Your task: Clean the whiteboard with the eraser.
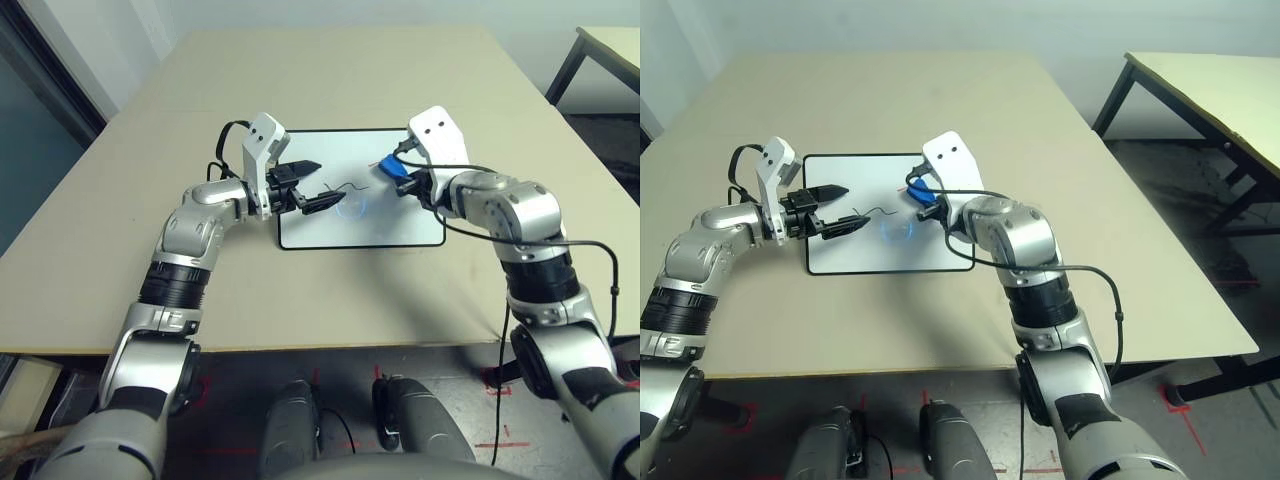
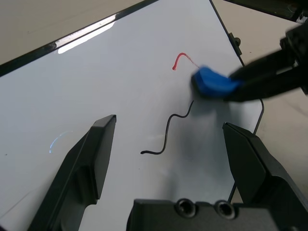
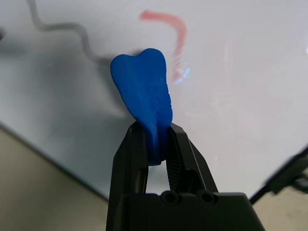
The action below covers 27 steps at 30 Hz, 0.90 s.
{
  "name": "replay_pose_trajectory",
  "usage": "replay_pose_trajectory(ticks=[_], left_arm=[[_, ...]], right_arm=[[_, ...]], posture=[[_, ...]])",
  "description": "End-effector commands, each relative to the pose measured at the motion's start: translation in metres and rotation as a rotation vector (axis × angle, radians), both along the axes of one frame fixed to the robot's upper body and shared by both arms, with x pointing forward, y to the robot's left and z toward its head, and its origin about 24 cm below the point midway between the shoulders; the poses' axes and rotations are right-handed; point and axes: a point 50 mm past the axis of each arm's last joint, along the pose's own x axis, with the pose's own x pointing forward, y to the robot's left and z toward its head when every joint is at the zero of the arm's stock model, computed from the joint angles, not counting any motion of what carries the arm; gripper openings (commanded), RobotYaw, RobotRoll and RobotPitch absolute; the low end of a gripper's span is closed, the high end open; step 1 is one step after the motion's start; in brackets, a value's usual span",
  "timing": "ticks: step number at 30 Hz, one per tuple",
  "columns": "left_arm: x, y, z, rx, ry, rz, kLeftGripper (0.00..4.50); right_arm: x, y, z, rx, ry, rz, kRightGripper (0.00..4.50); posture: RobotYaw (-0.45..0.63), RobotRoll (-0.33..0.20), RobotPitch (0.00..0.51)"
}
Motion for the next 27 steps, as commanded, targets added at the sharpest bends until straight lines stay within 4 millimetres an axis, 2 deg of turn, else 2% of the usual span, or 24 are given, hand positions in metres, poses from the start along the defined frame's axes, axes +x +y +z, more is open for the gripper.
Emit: replay_pose_trajectory(ticks=[1, 5, 8, 11, 16, 20, 25, 27], left_arm=[[-0.003, 0.003, -0.001, -0.002, 0.008, 0.012, 4.50], [-0.003, 0.003, -0.001, -0.004, 0.007, 0.013, 4.50], [-0.003, 0.002, -0.001, -0.006, 0.008, 0.011, 4.50], [-0.004, 0.002, -0.002, -0.007, 0.010, 0.009, 4.50], [-0.004, 0.001, -0.002, -0.009, 0.012, 0.004, 4.50], [-0.004, 0.000, -0.002, -0.009, 0.013, 0.002, 4.50], [-0.004, 0.000, -0.002, -0.009, 0.015, -0.002, 4.50], [-0.004, -0.001, -0.002, -0.009, 0.016, -0.002, 4.50]], right_arm=[[0.010, -0.008, -0.005, -0.027, 0.032, -0.058, 0.53], [0.034, -0.017, 0.022, -0.002, -0.087, -0.129, 0.52], [0.040, -0.022, 0.026, -0.015, -0.100, -0.151, 0.52], [0.032, -0.018, 0.015, -0.038, -0.049, -0.120, 0.52], [0.003, -0.010, -0.007, -0.079, 0.062, -0.035, 0.52], [-0.006, -0.008, -0.012, -0.084, 0.084, -0.017, 0.52], [0.025, -0.021, 0.019, -0.050, -0.056, -0.122, 0.51], [0.032, -0.025, 0.024, -0.049, -0.070, -0.137, 0.51]], posture=[[-0.08, 0.000, 0.119], [-0.08, 0.000, 0.119], [-0.09, 0.000, 0.119], [-0.09, 0.000, 0.119], [-0.09, 0.000, 0.123], [-0.10, 0.000, 0.126], [-0.10, 0.000, 0.126], [-0.10, 0.000, 0.126]])
